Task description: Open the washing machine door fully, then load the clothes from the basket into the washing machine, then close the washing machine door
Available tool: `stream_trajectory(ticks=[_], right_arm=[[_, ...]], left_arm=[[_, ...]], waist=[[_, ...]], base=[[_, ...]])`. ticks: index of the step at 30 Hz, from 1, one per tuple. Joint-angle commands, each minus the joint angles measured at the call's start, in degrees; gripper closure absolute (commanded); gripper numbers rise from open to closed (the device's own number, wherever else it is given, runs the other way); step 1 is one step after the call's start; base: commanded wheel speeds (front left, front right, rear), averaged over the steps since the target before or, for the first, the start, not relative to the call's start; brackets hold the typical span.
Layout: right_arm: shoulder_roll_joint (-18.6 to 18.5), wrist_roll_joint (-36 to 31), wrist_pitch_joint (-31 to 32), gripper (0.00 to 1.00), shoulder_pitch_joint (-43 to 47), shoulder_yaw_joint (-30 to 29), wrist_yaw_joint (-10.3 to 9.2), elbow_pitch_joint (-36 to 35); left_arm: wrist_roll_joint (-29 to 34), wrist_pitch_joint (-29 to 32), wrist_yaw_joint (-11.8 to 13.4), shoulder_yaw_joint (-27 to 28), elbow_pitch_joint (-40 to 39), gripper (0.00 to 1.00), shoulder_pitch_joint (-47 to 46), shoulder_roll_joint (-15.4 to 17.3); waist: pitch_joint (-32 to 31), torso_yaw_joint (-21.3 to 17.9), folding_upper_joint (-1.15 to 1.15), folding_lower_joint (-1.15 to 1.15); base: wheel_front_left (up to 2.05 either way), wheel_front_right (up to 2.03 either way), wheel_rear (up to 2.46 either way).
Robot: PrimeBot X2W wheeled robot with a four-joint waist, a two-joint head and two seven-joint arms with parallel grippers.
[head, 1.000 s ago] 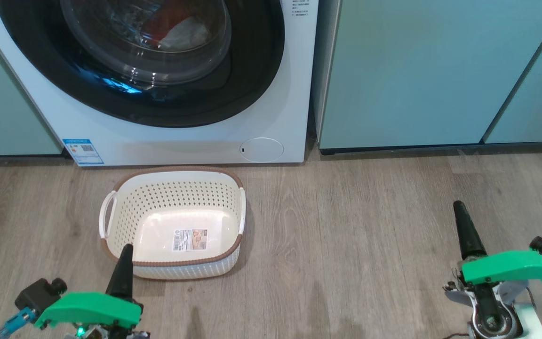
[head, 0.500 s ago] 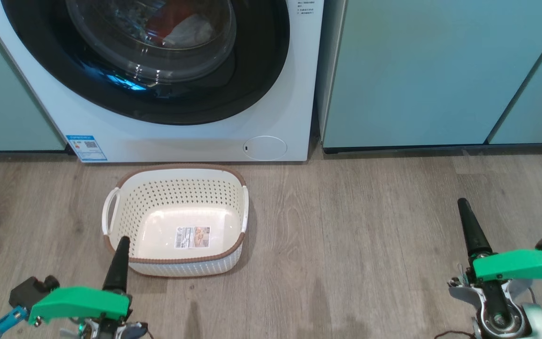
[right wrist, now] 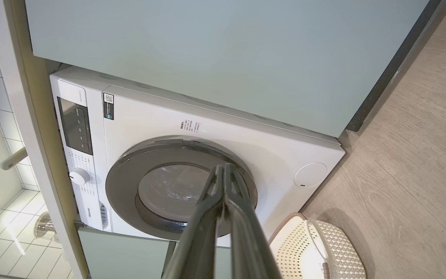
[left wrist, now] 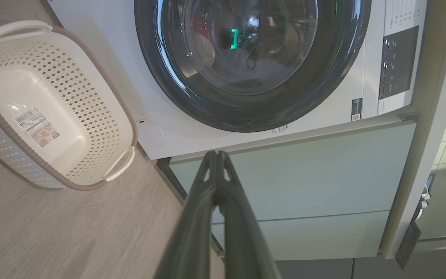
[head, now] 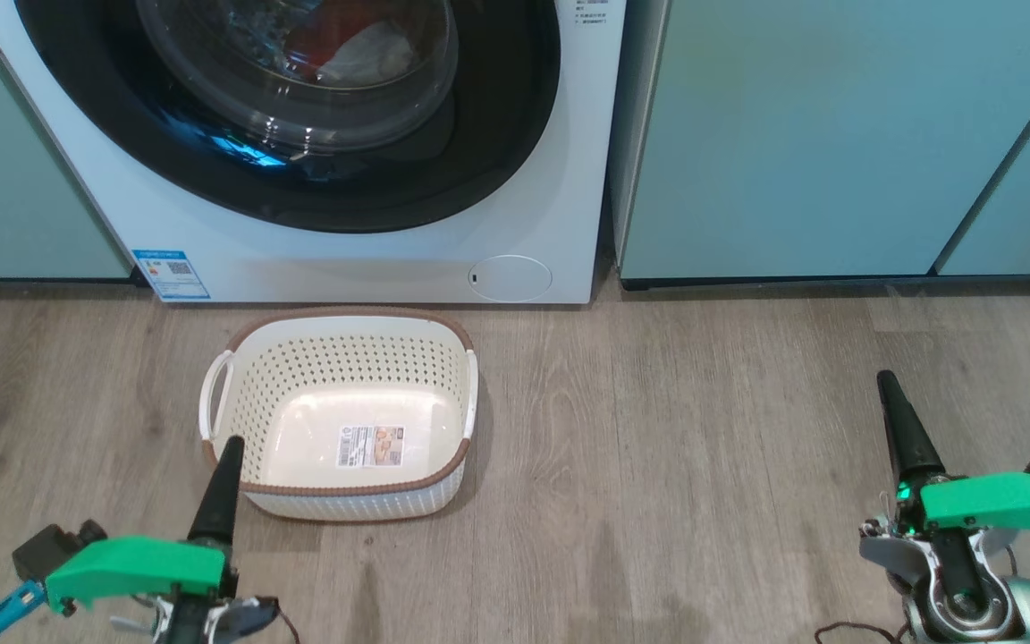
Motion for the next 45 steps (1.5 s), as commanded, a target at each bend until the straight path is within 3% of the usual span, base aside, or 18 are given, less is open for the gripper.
stream_trajectory(ticks=[1,26,45], right_arm=[[0.0,1.3,0.8,1.0,-1.4,0.6,0.0,-2.5],[0.0,14.1,4.8,1.0,-1.0,-0.8,0.0,-4.4],[0.0,14.3,4.9,1.0,-1.0,-0.8,0.0,-4.4]], left_arm=[[-1.4,0.4,-0.6,2.0,-1.6,1.0,-3.5,0.6],[-16.5,4.4,-2.5,4.0,-0.9,1.0,-5.5,0.8],[-16.7,4.4,-2.5,4.0,-0.9,1.0,-5.5,0.8]], waist=[[0.0,0.0,0.0,0.0],[0.5,1.2,0.0,0.0],[0.5,1.2,0.0,0.0]], base=[[0.0,0.0,0.0],[0.0,0.0,0.0],[0.0,0.0,0.0]])
